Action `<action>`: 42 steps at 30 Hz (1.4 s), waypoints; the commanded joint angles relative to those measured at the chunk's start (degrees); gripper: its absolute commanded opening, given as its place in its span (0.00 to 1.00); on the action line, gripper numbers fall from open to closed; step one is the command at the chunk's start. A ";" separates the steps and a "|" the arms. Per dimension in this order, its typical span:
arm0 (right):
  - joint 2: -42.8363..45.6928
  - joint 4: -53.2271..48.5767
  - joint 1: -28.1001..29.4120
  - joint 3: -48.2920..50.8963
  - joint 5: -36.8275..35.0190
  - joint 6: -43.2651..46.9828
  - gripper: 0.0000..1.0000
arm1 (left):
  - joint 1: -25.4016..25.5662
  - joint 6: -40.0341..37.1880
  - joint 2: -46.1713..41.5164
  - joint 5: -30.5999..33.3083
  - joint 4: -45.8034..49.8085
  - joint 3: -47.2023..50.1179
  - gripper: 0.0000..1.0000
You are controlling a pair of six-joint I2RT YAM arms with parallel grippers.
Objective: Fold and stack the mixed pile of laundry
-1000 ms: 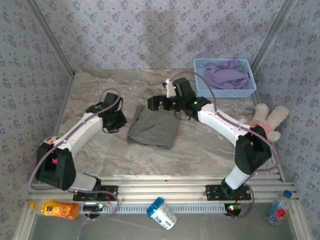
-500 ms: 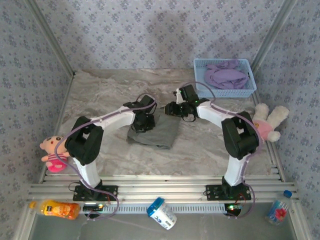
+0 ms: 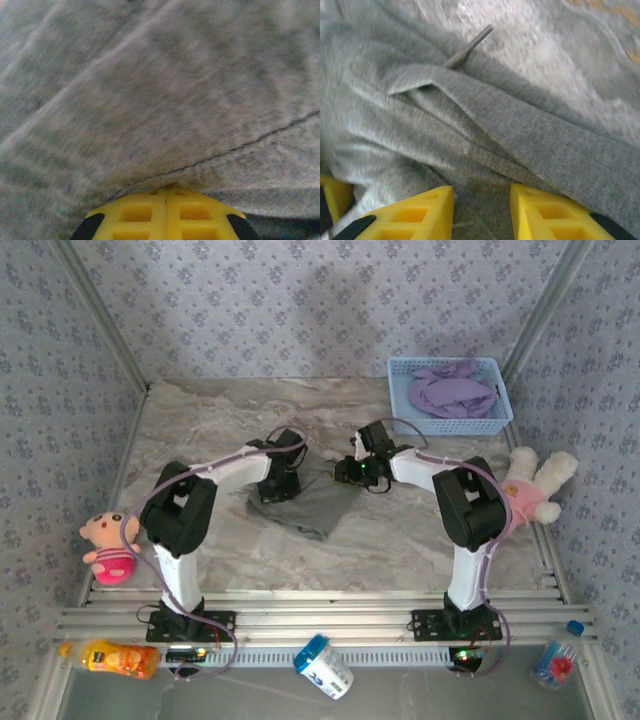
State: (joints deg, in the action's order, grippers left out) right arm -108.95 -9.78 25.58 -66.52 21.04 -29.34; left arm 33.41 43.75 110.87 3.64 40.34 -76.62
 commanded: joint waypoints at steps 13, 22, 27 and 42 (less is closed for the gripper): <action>9.23 -13.19 0.10 -7.39 7.73 4.01 0.38 | -4.60 -13.55 7.53 3.92 14.34 -27.75 0.52; -1.66 -10.70 1.95 -19.46 4.19 1.59 0.28 | -1.18 -6.09 -8.57 -4.73 4.73 -2.57 0.32; -8.03 -7.83 3.42 -20.87 2.24 -1.90 0.28 | 1.22 -0.56 -7.72 -2.90 1.49 5.16 0.31; -7.91 -1.99 -0.29 -16.38 2.43 -7.45 0.36 | -0.38 -2.30 -7.37 3.81 8.58 3.33 0.48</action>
State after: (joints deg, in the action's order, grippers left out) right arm -120.60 -14.20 26.22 -83.90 22.65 -35.31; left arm 33.56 41.95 104.79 5.30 43.68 -69.73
